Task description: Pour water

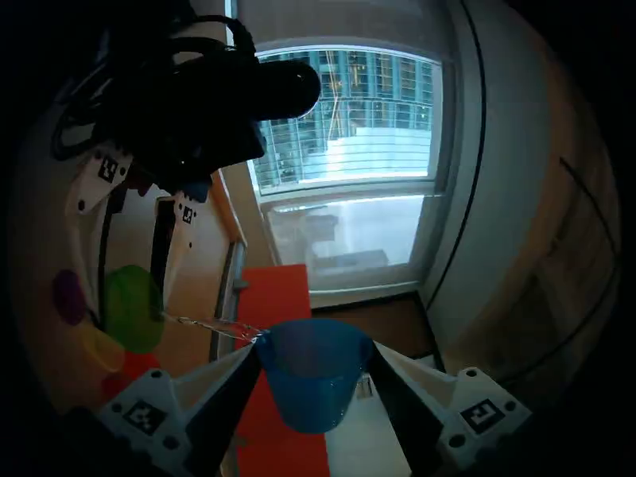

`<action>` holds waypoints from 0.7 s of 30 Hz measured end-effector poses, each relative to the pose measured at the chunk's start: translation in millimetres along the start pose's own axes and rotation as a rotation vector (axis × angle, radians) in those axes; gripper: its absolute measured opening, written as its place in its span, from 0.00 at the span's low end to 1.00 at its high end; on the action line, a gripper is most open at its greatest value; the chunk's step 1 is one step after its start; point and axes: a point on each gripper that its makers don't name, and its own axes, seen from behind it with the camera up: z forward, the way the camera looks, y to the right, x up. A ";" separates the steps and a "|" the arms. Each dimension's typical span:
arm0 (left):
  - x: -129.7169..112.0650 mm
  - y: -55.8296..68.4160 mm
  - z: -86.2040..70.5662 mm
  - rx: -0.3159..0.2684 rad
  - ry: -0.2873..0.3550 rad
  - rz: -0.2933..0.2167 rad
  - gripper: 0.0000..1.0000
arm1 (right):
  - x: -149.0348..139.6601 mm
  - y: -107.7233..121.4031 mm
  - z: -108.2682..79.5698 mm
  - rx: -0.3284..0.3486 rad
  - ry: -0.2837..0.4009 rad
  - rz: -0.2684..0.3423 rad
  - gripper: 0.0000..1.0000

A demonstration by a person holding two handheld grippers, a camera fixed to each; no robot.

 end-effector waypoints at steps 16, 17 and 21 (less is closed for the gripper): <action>1.9 -2.8 3.3 0.001 0.005 -0.006 0.89 | 8.4 5.9 5.2 -0.003 0.001 -0.106 0.93; 2.3 -3.2 3.6 0.002 0.006 -0.006 0.89 | 8.8 6.4 5.5 -0.004 0.000 -0.113 0.93; 4.5 -3.9 4.1 0.002 0.011 -0.008 0.89 | 12.5 6.7 6.7 -0.004 -0.002 -0.142 0.93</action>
